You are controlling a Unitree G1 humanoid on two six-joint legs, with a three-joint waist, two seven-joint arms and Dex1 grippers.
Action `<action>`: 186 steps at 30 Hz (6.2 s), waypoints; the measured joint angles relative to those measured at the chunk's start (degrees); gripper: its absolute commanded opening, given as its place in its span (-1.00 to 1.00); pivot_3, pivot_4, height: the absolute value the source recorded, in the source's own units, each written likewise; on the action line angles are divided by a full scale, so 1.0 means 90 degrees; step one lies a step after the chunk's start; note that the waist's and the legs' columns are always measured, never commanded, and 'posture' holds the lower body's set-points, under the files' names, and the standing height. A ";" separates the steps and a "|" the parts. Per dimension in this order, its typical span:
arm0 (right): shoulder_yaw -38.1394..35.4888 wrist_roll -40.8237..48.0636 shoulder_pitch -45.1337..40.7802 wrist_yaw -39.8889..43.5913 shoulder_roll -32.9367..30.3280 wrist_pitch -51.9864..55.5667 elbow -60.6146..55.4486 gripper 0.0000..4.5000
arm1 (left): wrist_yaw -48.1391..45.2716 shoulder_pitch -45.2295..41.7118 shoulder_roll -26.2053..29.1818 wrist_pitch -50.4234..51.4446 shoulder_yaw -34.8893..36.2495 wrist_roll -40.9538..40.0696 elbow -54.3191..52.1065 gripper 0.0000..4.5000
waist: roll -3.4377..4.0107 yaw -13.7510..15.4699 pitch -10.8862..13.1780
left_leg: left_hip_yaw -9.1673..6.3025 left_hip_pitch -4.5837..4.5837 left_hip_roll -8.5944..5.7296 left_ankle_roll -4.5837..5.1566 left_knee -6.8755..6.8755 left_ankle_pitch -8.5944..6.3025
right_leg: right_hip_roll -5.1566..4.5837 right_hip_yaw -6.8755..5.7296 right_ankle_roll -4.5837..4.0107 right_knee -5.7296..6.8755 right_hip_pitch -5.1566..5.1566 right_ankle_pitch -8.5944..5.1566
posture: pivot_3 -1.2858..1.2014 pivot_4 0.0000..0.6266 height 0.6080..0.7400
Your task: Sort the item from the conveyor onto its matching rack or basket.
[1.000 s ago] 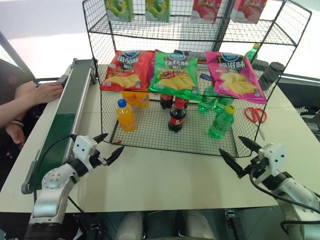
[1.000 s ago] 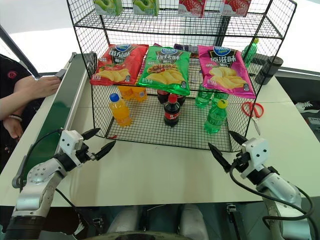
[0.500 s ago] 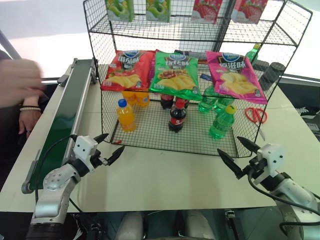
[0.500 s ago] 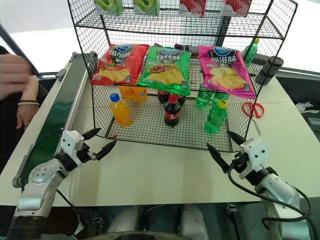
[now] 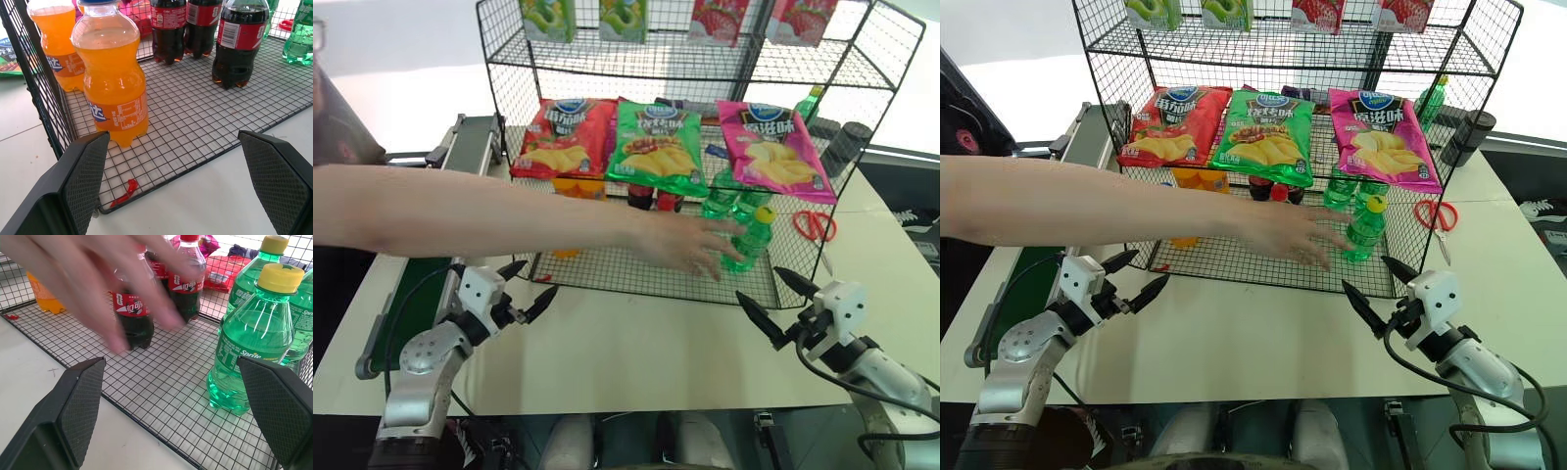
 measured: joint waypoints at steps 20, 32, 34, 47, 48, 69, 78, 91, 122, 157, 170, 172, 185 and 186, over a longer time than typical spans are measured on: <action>0.0031 -0.0026 -0.0024 -0.0134 0.0066 0.0000 0.0000 0.98 | -0.0004 -0.0027 0.0000 0.0000 0.0000 0.0016 0.0016 1.00 | 0.0000 -0.0001 0.0000 | 0.0000 0.0000 0.0000 0.0000 0.0000 0.0000 | 0.0000 0.0000 0.0000 0.0000 0.0000 0.0000 | 0.03 -0.52 0.88; 0.0031 -0.0081 -0.0016 -0.0153 0.0096 -0.0004 0.0003 0.98 | -0.0011 -0.0163 -0.0009 0.0000 -0.0066 0.0022 0.0127 1.00 | 0.0000 -0.0002 0.0000 | 0.0000 0.0000 0.0000 0.0000 0.0000 0.0000 | 0.0001 0.0000 0.0000 0.0000 0.0000 0.0000 | 0.03 -0.52 0.88; 0.0031 -0.0082 -0.0018 -0.0153 0.0096 -0.0005 0.0009 0.98 | -0.0010 -0.0163 -0.0009 0.0000 -0.0067 0.0022 0.0126 1.00 | 0.0000 -0.0002 0.0000 | 0.0000 0.0000 0.0000 0.0000 0.0000 0.0000 | 0.0002 0.0000 0.0000 0.0000 0.0000 0.0000 | 0.03 -0.52 0.88; 0.0093 -0.0084 -0.0234 -0.0131 0.0095 -0.0008 0.0122 0.98 | 0.0041 0.0000 -0.0007 0.0002 -0.0049 0.0013 0.0093 1.00 | 0.0000 -0.0004 0.0000 | 0.0000 0.0000 0.0000 0.0000 0.0000 0.0000 | 0.0001 0.0000 0.0000 0.0000 -0.0001 0.0000 | 0.03 -0.52 0.88; 0.0118 -0.0084 -0.0247 -0.0129 0.0094 -0.0006 0.0122 0.98 | 0.0055 0.0038 -0.0007 0.0003 -0.0035 0.0009 0.0079 1.00 | 0.0000 -0.0004 0.0000 | 0.0000 0.0000 0.0000 0.0000 0.0000 0.0000 | 0.0001 0.0000 0.0000 0.0000 -0.0001 0.0000 | 0.03 -0.52 0.88; 0.1041 -0.0050 -0.1462 0.0230 0.0092 0.0366 0.0373 0.98 | 0.2604 -0.0468 -0.0118 0.1367 0.2291 -0.0851 0.0453 1.00 | -0.0013 -0.0009 -0.0005 | -0.0002 0.0000 0.0001 -0.0001 0.0001 0.0001 | 0.0008 -0.0002 0.0001 0.0002 -0.0001 0.0001 | 0.03 -0.52 0.88; 0.2244 0.0064 -0.1508 0.0328 0.0359 0.0913 -0.0564 0.98 | 0.3271 -0.0826 -0.0323 0.0809 0.2418 -0.0411 0.0987 1.00 | -0.0033 -0.0004 -0.0017 | -0.0003 -0.0002 0.0000 -0.0004 0.0001 0.0002 | 0.0002 -0.0004 0.0001 0.0000 -0.0001 0.0001 | 0.03 -0.52 0.88; 0.2758 -0.0096 -0.1171 0.0616 0.0344 0.0658 -0.0700 0.98 | 0.3618 -0.0889 -0.0651 0.0104 0.2381 0.0025 0.1392 1.00 | -0.0055 -0.0007 -0.0029 | -0.0003 -0.0002 0.0001 -0.0005 0.0001 0.0001 | 0.0000 -0.0005 0.0001 0.0001 -0.0002 0.0001 | 0.03 -0.52 0.88; 0.3152 -0.0446 -0.0921 0.1045 0.0347 0.0019 -0.0386 0.98 | 0.3737 -0.0891 -0.0932 -0.0325 0.2362 0.0177 0.1596 1.00 | -0.0059 -0.0001 -0.0032 | -0.0003 -0.0002 0.0001 -0.0005 0.0001 0.0001 | -0.0003 -0.0008 0.0001 0.0001 -0.0001 0.0001 | 0.03 -0.52 0.88; 0.3255 -0.0119 -0.1551 0.0700 0.0164 0.1490 -0.1169 0.98 | 0.3870 -0.1024 -0.0859 -0.0537 0.2182 0.0295 0.1762 1.00 | -0.0064 -0.0006 -0.0033 | -0.0004 -0.0004 0.0000 -0.0004 0.0001 0.0001 | -0.0007 -0.0014 0.0002 -0.0001 -0.0003 0.0002 | 0.03 -0.52 0.88; 0.3257 -0.0010 -0.1696 0.0866 0.0221 0.1490 -0.0991 0.98 | 0.3865 -0.1111 -0.0786 -0.0650 0.2179 0.0296 0.1762 1.00 | -0.0065 -0.0008 -0.0033 | -0.0003 -0.0005 0.0000 -0.0005 0.0001 0.0001 | -0.0007 -0.0014 0.0002 -0.0001 -0.0003 0.0002 | 0.03 -0.52 0.88; 0.3257 -0.0001 -0.1696 0.0890 0.0221 0.1490 -0.0976 0.98 | 0.3846 -0.1111 -0.0776 -0.0655 0.2170 0.0300 0.1762 1.00 | -0.0064 -0.0007 -0.0033 | -0.0003 -0.0005 0.0000 -0.0005 0.0001 0.0001 | -0.0007 -0.0014 0.0002 -0.0001 -0.0003 0.0002 | 0.03 -0.52 0.88; 0.3257 0.0009 -0.1697 0.1003 0.0225 0.1481 -0.0883 0.99 | 0.3873 -0.1136 -0.0775 -0.0648 0.2164 0.0337 0.1762 0.89 | -0.0065 -0.0007 -0.0033 | -0.0004 -0.0005 0.0000 -0.0005 0.0001 0.0001 | -0.0008 -0.0015 0.0002 -0.0001 -0.0003 0.0002 | 0.03 -0.52 0.88; 0.3257 0.0009 -0.1697 0.1009 0.0225 0.1481 -0.0871 1.00 | 0.3876 -0.1136 -0.0775 -0.0645 0.2164 0.0336 0.1762 0.76 | -0.0065 -0.0006 -0.0033 | -0.0003 -0.0005 0.0000 -0.0005 0.0001 0.0001 | -0.0008 -0.0015 0.0002 -0.0001 -0.0003 0.0002 | 0.03 -0.52 0.88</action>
